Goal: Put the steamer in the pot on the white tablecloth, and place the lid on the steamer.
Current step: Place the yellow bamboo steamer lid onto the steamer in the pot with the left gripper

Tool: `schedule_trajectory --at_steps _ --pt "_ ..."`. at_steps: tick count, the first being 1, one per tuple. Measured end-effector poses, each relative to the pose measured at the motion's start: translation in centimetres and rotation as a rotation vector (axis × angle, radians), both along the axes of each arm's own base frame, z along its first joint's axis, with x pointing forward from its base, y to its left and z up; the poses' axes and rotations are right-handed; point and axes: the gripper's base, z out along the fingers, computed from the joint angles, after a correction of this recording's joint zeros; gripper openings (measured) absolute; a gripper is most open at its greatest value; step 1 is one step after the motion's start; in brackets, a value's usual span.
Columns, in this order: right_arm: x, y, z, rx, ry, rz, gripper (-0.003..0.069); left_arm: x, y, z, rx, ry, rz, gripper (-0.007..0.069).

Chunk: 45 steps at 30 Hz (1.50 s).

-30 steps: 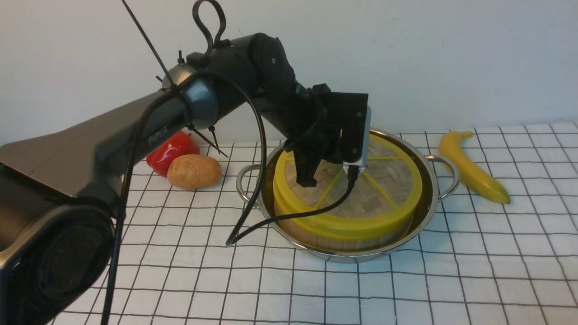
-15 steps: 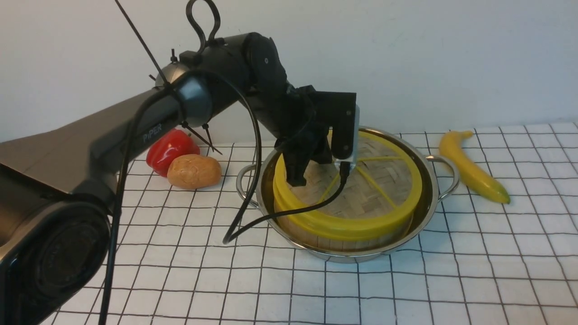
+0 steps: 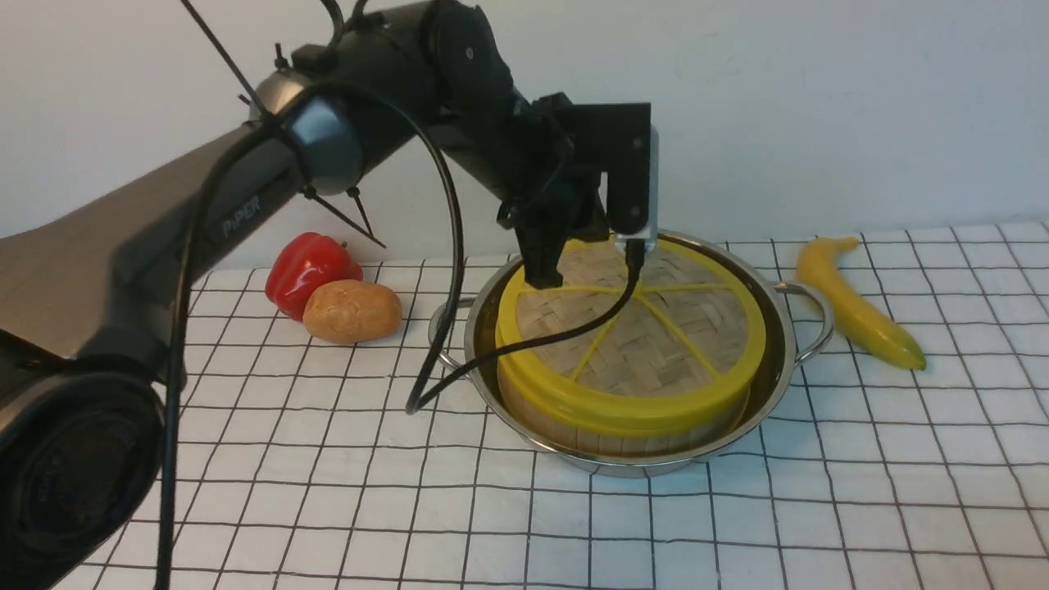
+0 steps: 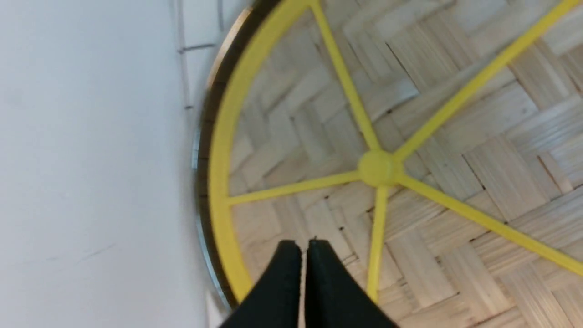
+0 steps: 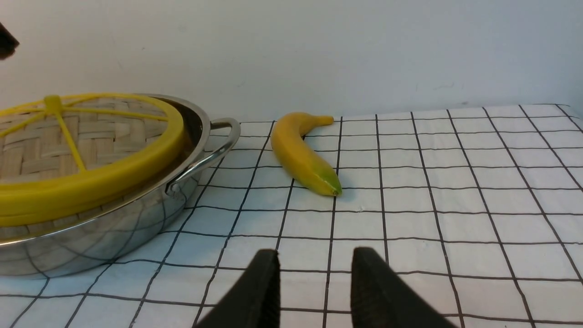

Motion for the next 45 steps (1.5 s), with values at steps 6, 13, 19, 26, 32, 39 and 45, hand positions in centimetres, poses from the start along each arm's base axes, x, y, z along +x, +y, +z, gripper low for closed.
schedule_trajectory --at_steps 6,13,19,26,32,39,45 --pt "0.0 0.0 0.0 0.0 0.0 0.0 0.0242 -0.1 0.3 -0.6 0.006 0.067 0.035 0.0022" --pt "0.0 0.0 0.0 0.0 0.0 0.0 0.0242 0.9 1.0 -2.4 0.015 0.106 0.074 0.0022" --pt "0.0 0.0 0.0 0.0 0.0 0.0 0.0242 1.7 1.7 -4.1 0.026 0.144 0.111 0.0034" --pt "0.0 0.0 0.0 0.0 0.0 0.0 0.0242 2.0 2.2 -4.2 0.024 0.157 0.134 0.0043" --pt "0.0 0.0 0.0 0.0 0.0 0.0 0.0242 2.1 2.1 -5.6 0.038 0.201 0.136 0.0054" --pt "0.0 0.0 0.0 0.0 0.0 0.0 0.0242 2.2 2.3 -5.8 0.047 0.227 0.193 0.0064" --pt "0.0 0.0 0.0 0.0 0.0 0.0 0.0242 2.3 3.1 -5.9 0.115 0.229 0.269 0.0064"
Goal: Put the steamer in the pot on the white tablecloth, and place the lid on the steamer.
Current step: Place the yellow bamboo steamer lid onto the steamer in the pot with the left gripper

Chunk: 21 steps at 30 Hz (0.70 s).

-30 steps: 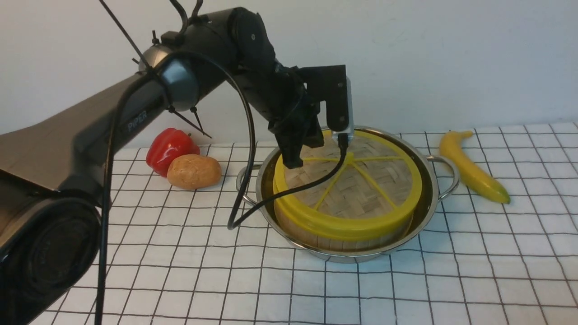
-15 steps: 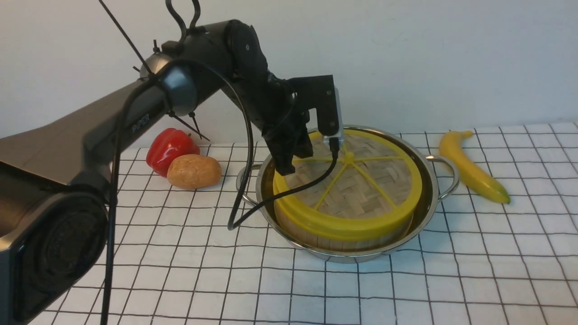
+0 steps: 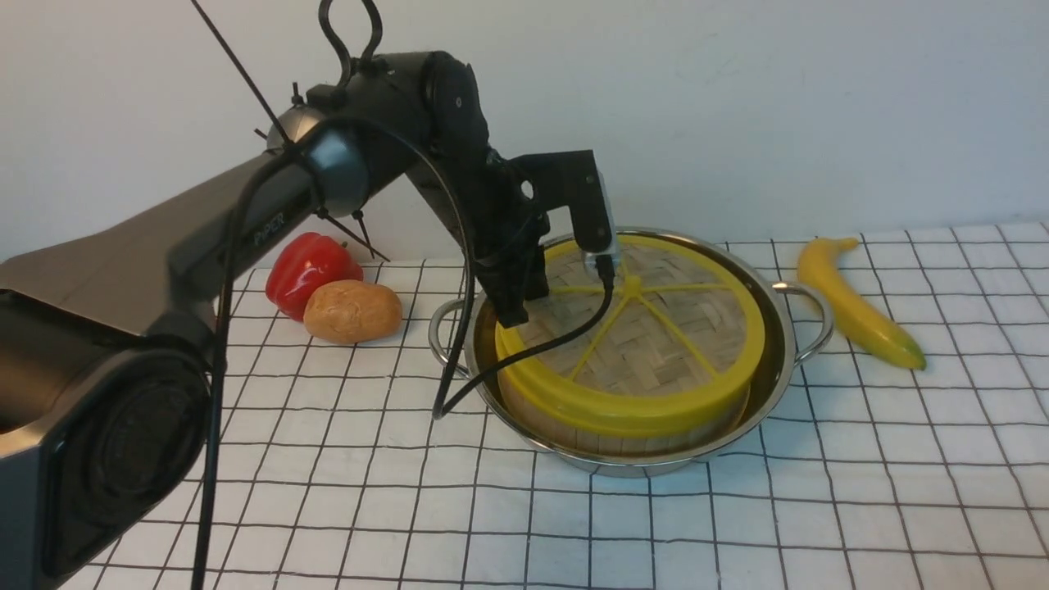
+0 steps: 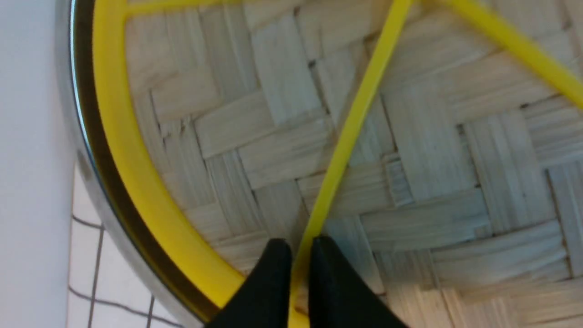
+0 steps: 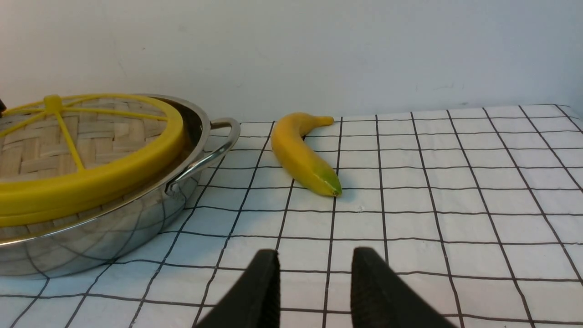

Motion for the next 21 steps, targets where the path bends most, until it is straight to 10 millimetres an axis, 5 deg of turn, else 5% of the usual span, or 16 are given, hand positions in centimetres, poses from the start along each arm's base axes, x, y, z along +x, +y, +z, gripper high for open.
schedule_trajectory --at_steps 21 --pt "0.0 0.0 0.0 0.0 0.0 0.0 0.0242 -0.3 0.7 1.6 0.047 -0.029 0.028 0.0064"
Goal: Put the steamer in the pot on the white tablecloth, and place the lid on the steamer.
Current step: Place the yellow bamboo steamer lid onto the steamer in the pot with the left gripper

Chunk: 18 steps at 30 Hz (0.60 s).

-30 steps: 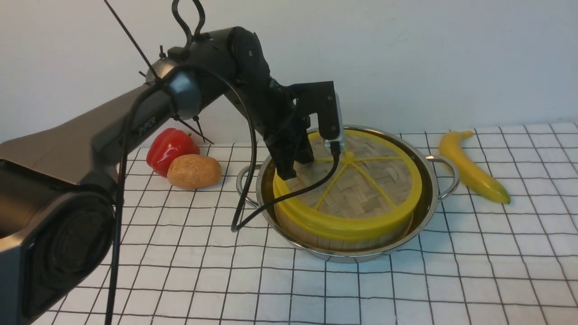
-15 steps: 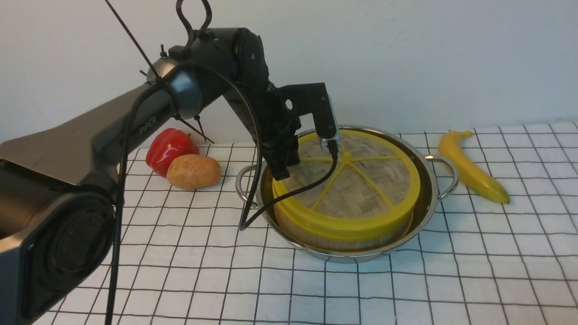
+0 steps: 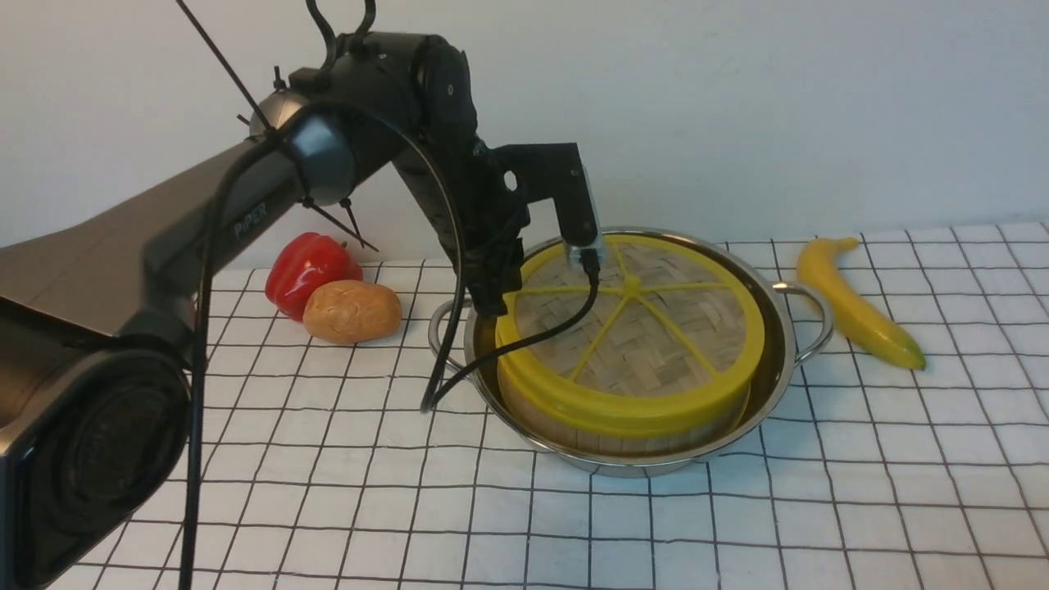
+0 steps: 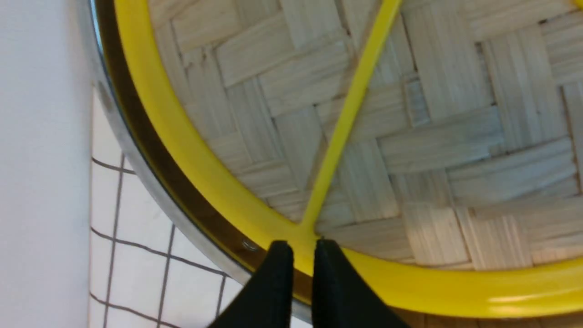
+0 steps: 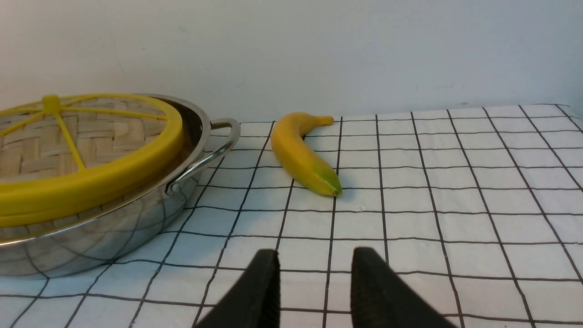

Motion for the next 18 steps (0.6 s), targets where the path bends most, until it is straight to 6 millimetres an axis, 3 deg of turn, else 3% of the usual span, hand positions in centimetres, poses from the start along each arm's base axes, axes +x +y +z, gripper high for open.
schedule_trajectory --at_steps 11,18 --pt "0.0 0.0 0.0 0.0 0.0 0.0 0.0242 0.2 -0.4 0.1 -0.054 -0.017 0.009 0.0064" --pt "0.0 0.0 0.0 0.0 0.0 0.0 0.0242 0.5 -0.5 -1.0 -0.036 -0.007 0.008 0.0064"
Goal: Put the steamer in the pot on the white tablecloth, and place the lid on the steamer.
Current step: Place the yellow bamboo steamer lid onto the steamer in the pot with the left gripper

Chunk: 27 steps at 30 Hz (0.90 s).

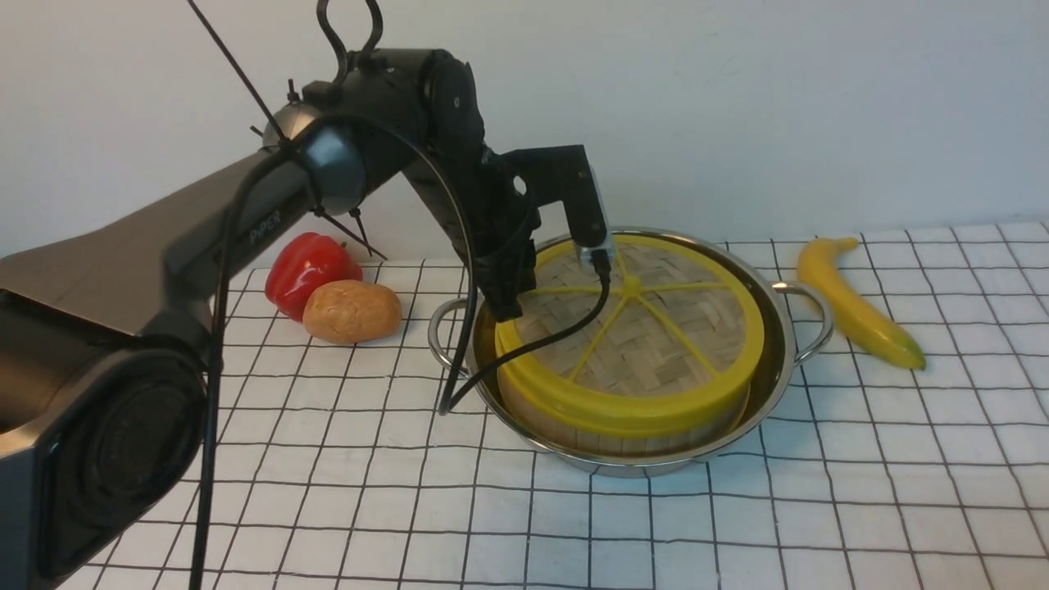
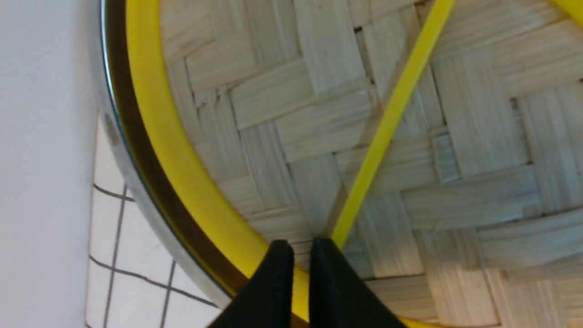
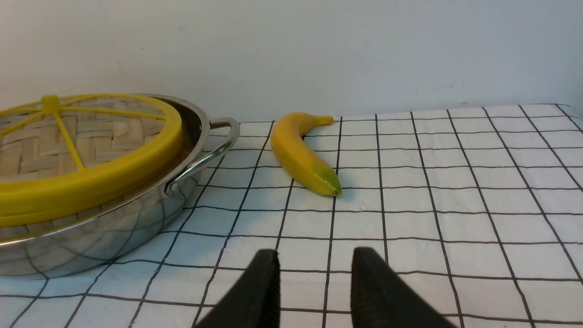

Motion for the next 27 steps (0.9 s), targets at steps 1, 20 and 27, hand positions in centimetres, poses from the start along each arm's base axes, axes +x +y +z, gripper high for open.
schedule_trajectory --at_steps 1,20,27 --pt "0.0 0.0 0.0 0.0 0.0 0.0 0.0242 0.0 0.0 0.0 0.006 -0.003 -0.001 0.0064" --pt "0.0 0.0 0.0 -0.003 0.0 0.001 0.0242 0.5 2.9 -1.1 0.117 0.081 0.128 0.0074" --pt "0.0 0.0 0.0 -0.003 0.0 0.001 0.0242 0.3 3.4 -0.2 0.123 0.077 0.164 0.0074"
